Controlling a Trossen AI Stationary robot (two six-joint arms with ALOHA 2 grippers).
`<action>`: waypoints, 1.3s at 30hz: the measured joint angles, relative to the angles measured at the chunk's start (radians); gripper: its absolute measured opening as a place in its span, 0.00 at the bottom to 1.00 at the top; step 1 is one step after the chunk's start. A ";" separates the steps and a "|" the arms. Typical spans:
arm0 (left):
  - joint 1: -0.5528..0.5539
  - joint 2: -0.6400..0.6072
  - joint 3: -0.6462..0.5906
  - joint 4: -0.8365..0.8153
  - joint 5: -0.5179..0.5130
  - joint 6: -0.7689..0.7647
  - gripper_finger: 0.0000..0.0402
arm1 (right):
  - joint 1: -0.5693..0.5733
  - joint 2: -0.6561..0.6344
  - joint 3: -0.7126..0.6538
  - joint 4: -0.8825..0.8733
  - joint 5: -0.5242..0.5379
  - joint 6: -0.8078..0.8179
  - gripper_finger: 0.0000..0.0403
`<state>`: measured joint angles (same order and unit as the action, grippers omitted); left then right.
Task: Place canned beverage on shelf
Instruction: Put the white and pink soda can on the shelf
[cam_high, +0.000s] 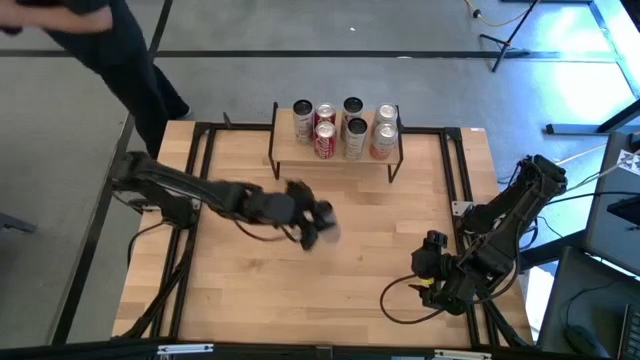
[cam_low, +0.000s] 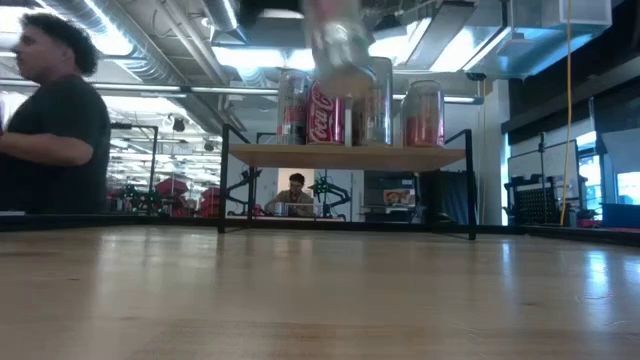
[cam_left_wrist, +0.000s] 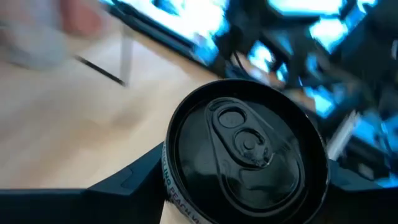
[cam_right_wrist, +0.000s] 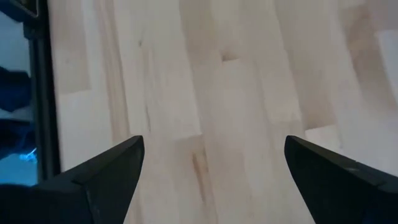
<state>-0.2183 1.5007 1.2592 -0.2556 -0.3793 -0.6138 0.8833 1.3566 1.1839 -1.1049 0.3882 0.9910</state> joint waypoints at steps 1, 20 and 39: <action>0.008 -0.034 0.001 -0.028 -0.022 -0.007 0.59 | 0.000 0.000 0.000 0.000 0.013 -0.002 0.93; 0.467 -0.112 0.282 -0.408 -0.006 0.232 0.59 | -0.165 0.000 0.000 -0.022 0.053 -0.052 0.93; 0.624 0.022 0.281 -0.446 0.146 0.340 0.61 | -0.205 0.000 0.000 -0.029 0.046 -0.050 0.93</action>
<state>0.4061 1.5226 1.5398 -0.7019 -0.2333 -0.2741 0.6785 1.3567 1.1839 -1.1341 0.4346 0.9413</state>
